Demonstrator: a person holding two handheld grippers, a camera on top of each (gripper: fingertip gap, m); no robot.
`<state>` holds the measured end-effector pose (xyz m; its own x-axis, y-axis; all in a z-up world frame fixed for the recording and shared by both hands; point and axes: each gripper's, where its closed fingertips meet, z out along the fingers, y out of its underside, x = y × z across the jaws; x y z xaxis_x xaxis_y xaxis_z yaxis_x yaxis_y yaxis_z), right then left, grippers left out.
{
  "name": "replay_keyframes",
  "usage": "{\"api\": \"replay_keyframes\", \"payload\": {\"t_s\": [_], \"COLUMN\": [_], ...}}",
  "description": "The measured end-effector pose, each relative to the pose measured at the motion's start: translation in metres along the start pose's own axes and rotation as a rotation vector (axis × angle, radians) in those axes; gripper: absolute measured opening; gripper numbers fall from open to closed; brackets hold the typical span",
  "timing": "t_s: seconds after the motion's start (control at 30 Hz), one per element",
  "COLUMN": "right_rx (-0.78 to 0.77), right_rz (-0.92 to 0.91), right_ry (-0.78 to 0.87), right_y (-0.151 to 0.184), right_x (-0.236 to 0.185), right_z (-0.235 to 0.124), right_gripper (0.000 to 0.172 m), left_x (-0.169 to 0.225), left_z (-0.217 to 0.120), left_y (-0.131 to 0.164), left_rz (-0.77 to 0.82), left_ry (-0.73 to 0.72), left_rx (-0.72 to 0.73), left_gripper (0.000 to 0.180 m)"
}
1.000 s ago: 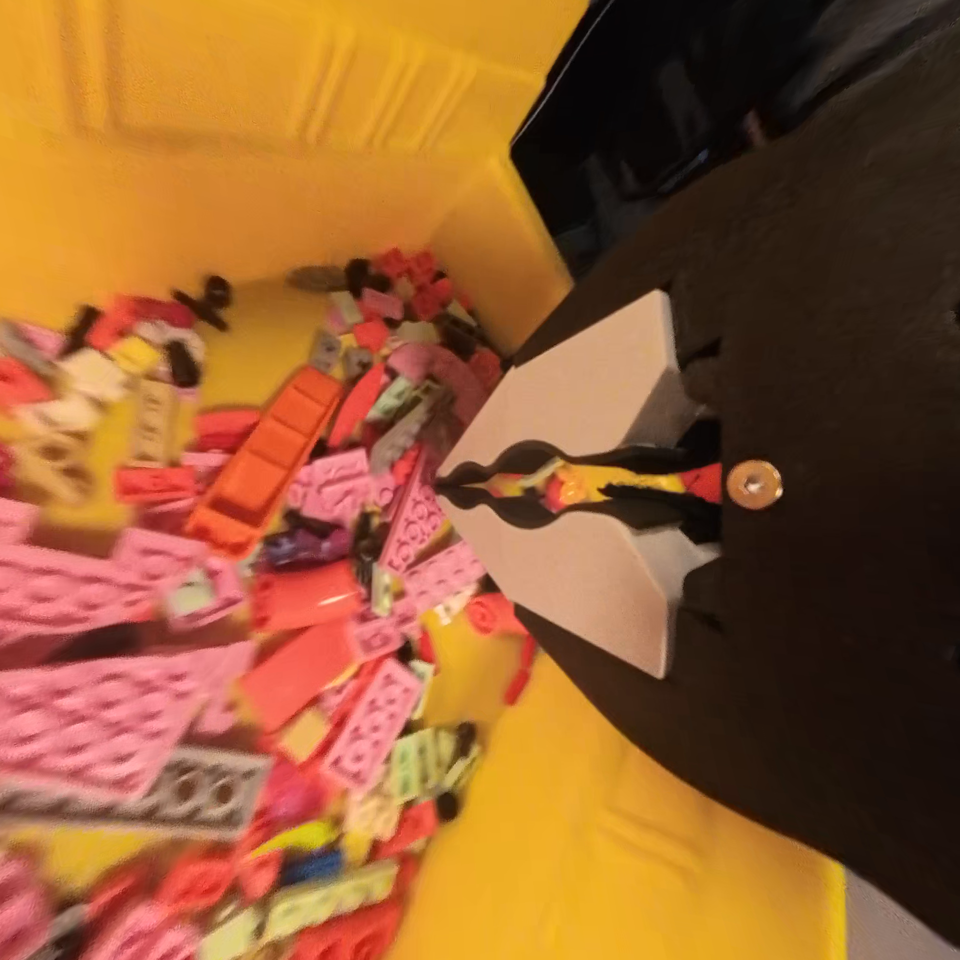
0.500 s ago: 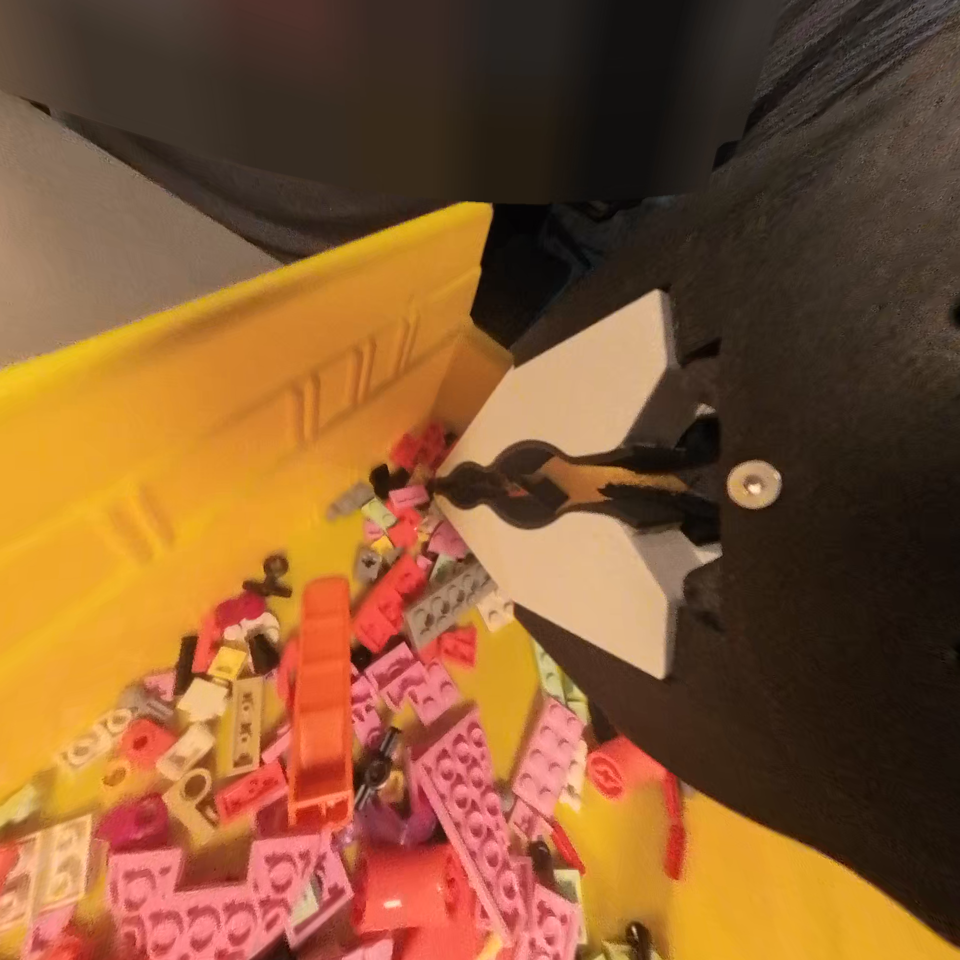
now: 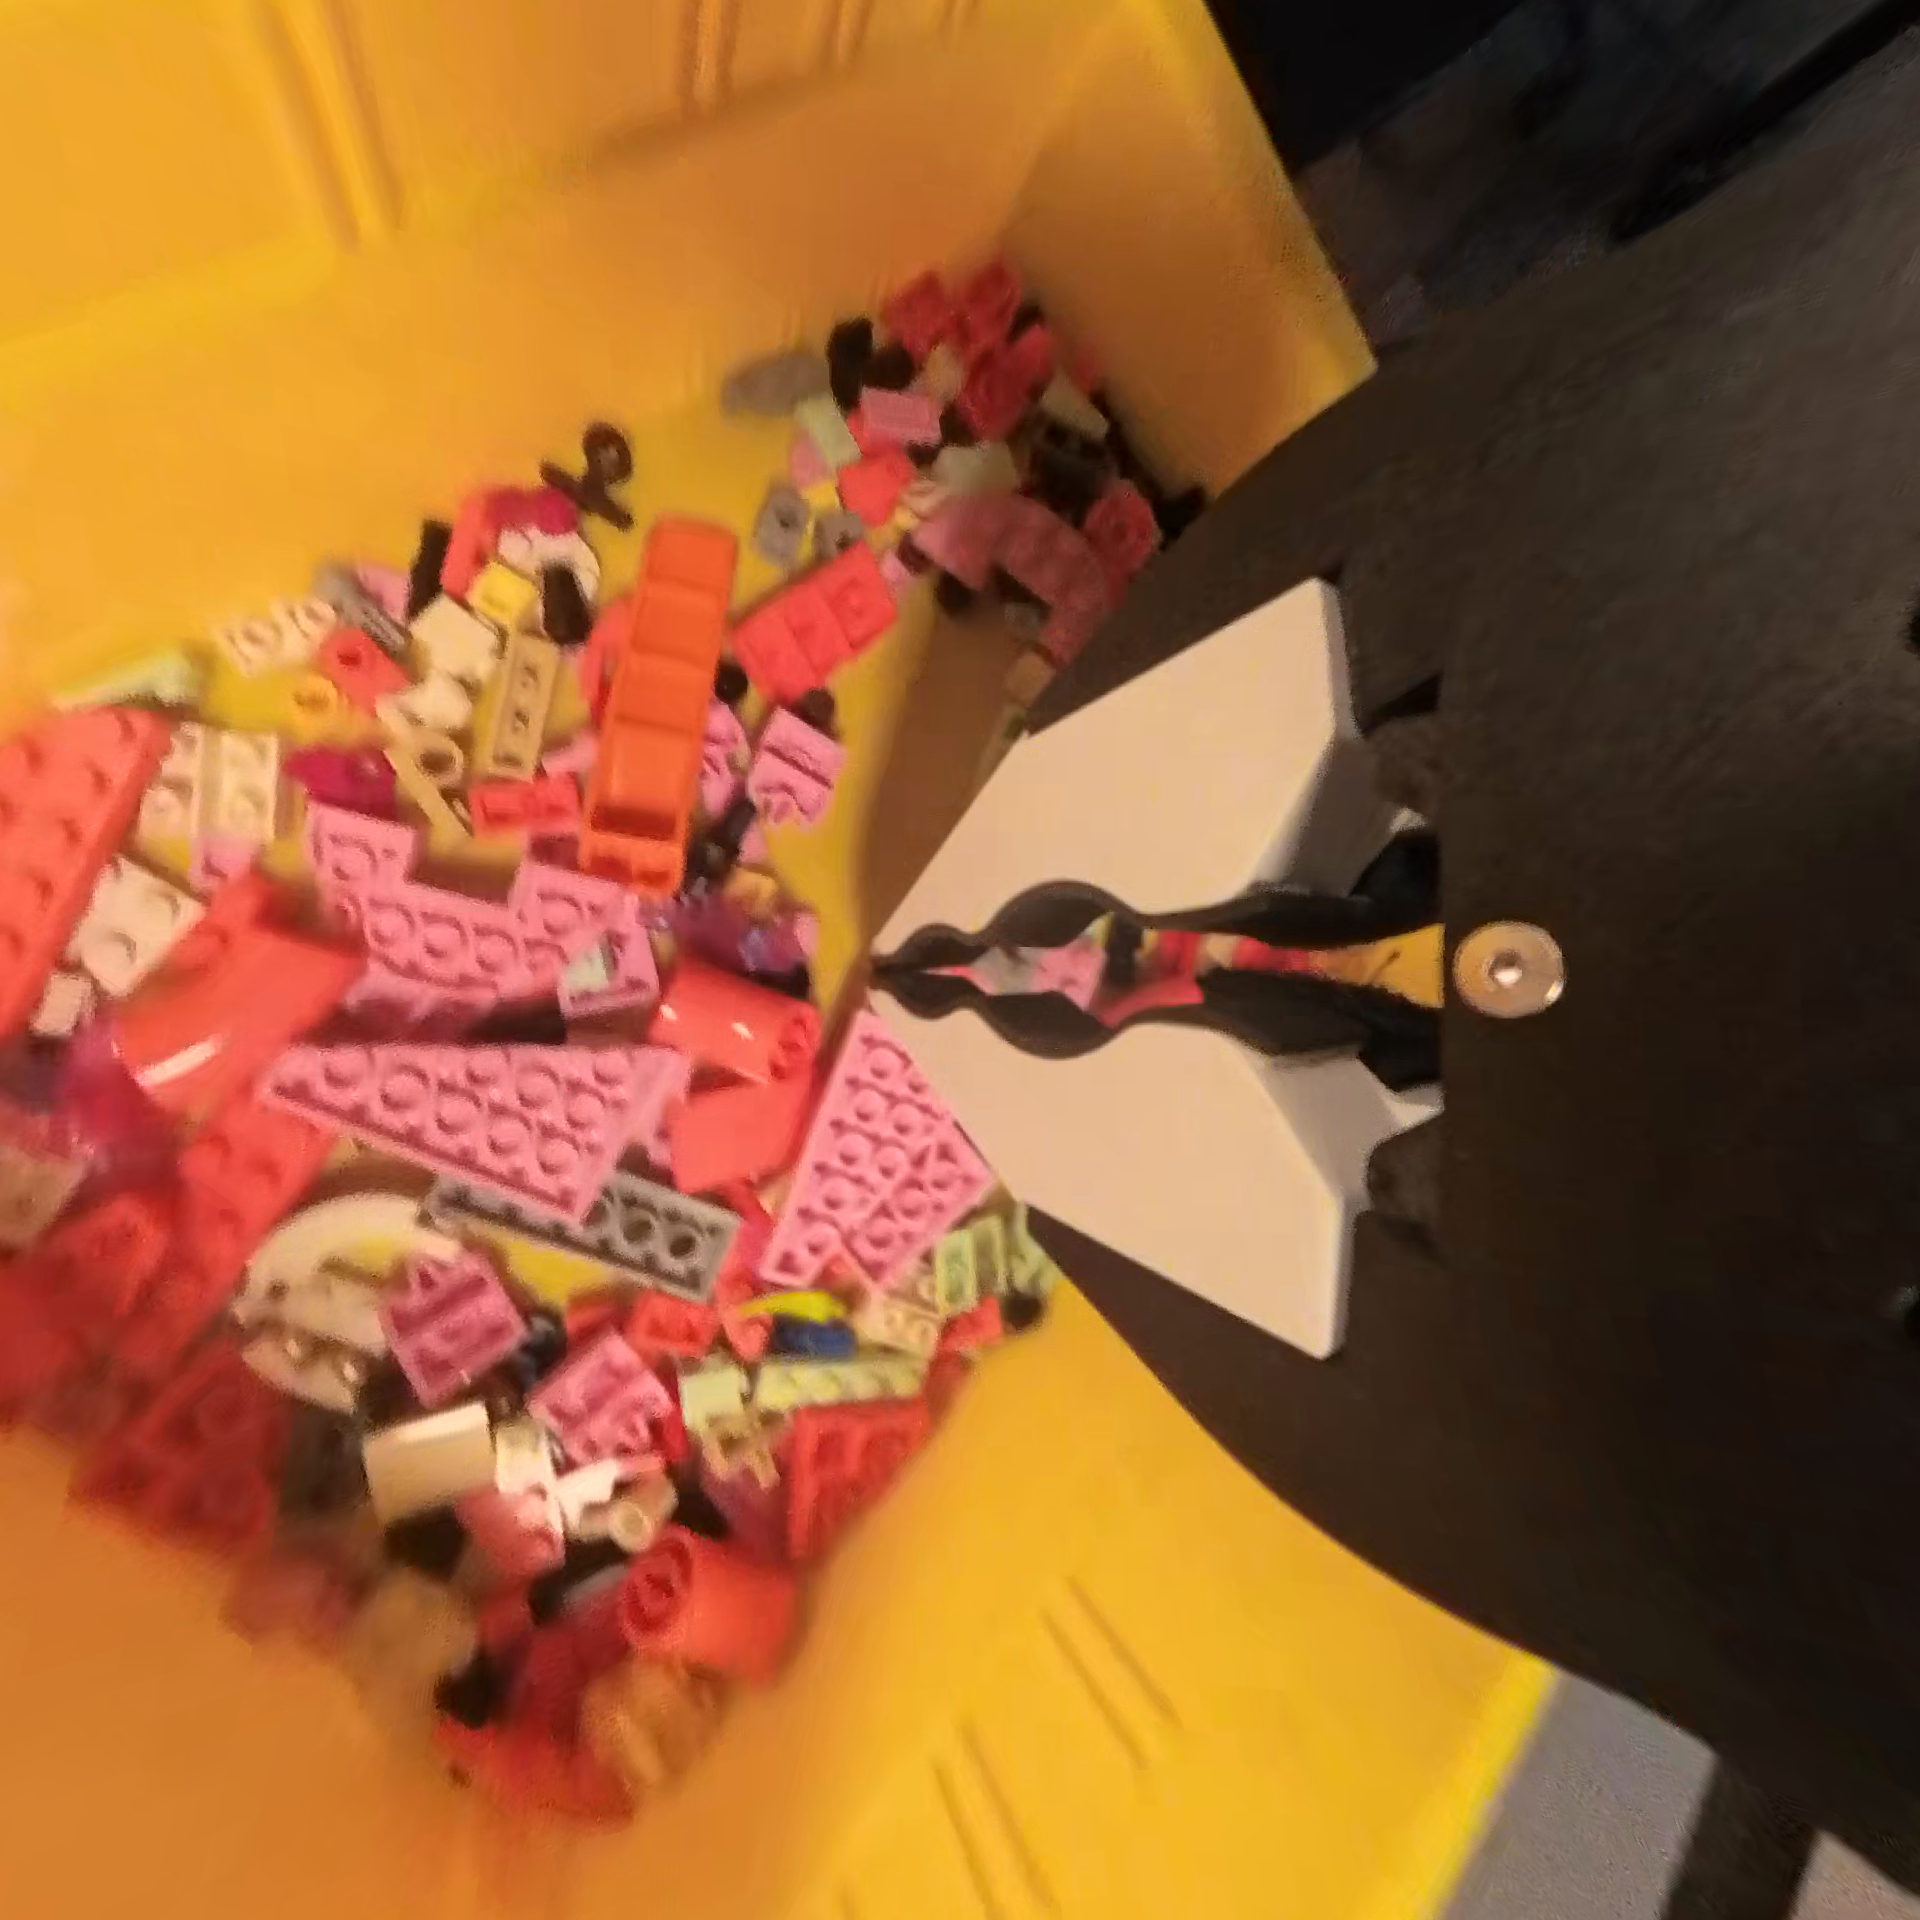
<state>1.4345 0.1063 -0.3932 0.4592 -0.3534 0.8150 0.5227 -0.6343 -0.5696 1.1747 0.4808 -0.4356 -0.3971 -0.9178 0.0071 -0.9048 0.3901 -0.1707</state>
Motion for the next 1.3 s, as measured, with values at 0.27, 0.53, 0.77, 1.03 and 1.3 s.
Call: {"api": "replay_keyframes", "payload": {"t_s": [0.27,0.53,0.77,1.03,1.3], "right_rx": [-0.004,-0.001,0.007,0.015,0.015], "right_rz": [-0.003,-0.005,0.006,0.015,0.009], "right_ry": [0.003,0.003,0.007,0.008,0.003], "right_y": [0.001,0.0,-0.001,-0.002,-0.002], "right_x": [0.0,0.0,0.002,0.003,0.001], "right_z": [0.0,0.0,-0.001,-0.002,-0.002], "right_gripper": [0.026,0.026,0.026,0.026,0.026], "left_x": [0.002,0.001,-0.012,0.026,0.03], "left_z": [-0.027,-0.022,-0.002,-0.032,-0.01], "left_y": [0.095,0.109,0.041,0.111,0.112], "left_rz": [-0.14,-0.055,0.075,-0.172,-0.13], "left_ry": [-0.03,-0.095,-0.119,0.084,0.104], "left_rx": [-0.529,-0.732,-0.338,-0.705,-0.682], "left_gripper": [0.0,0.0,0.0,0.0,0.0]}}
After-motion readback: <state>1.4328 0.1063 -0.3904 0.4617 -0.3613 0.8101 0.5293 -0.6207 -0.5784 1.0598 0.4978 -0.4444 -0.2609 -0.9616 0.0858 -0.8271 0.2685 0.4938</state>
